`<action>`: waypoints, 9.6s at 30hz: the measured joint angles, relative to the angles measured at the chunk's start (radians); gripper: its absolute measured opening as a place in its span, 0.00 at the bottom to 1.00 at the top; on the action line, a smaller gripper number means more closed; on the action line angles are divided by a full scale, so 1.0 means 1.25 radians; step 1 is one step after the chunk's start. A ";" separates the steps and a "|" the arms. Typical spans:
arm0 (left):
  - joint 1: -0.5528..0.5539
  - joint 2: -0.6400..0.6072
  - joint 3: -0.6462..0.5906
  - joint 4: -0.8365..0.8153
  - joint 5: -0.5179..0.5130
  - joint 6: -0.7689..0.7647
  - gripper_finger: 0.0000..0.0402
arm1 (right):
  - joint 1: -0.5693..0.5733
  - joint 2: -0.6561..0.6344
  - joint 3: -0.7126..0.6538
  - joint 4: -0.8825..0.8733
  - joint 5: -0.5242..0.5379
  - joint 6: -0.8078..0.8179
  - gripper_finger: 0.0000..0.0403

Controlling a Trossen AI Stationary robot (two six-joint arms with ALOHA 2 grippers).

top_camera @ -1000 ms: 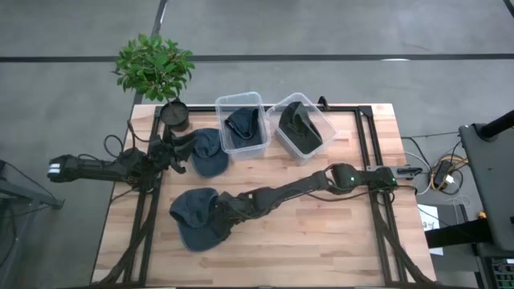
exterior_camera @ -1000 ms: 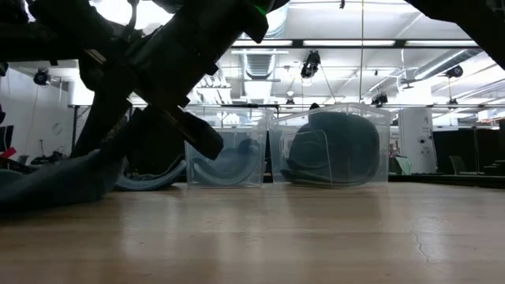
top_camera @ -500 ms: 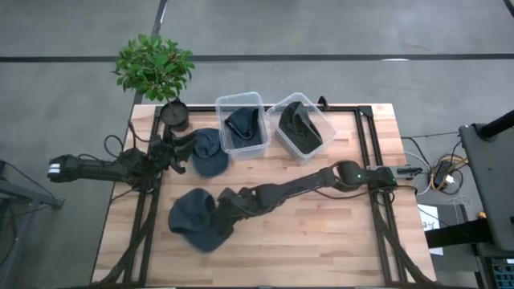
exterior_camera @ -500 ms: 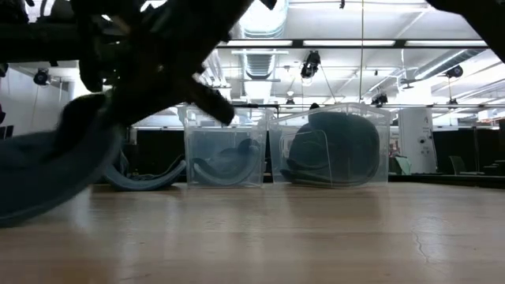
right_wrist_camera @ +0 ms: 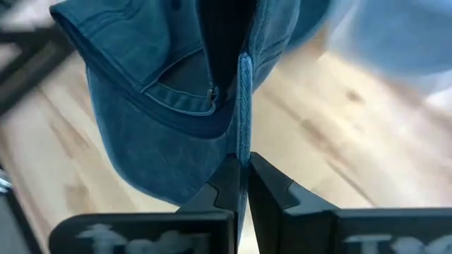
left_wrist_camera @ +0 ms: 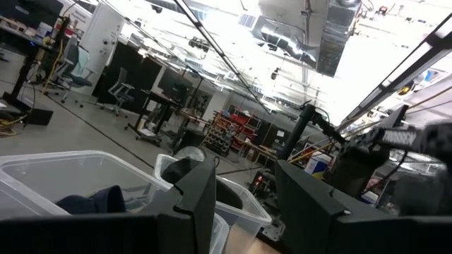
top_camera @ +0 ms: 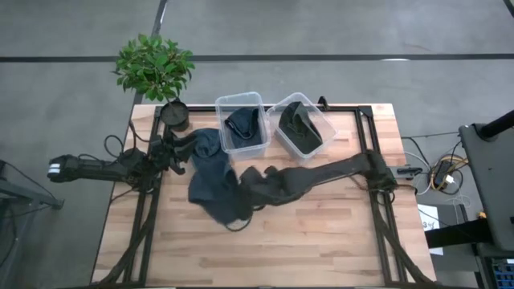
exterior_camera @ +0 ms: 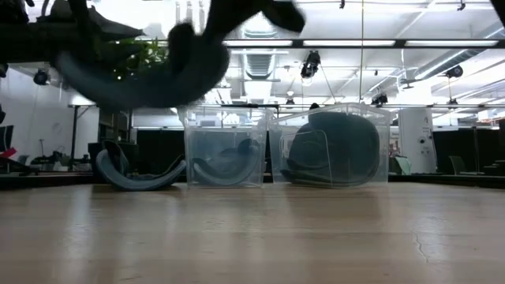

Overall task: Pick & Place hat
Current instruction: Put the bottom blue cap into the left transparent bin, then put the blue cap into the left transparent bin

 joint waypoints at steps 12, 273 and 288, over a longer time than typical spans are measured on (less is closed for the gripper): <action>0.000 0.000 0.000 0.000 0.000 -0.007 0.35 | -0.029 -0.212 -0.001 -0.094 0.350 -0.009 0.03; -0.328 1.048 1.254 -1.710 -0.689 0.142 0.02 | 0.343 0.010 -0.261 0.277 0.098 -0.450 0.14; -0.116 1.051 0.977 -0.911 -0.623 0.762 0.02 | 0.343 0.010 -0.264 0.280 0.099 -0.443 0.14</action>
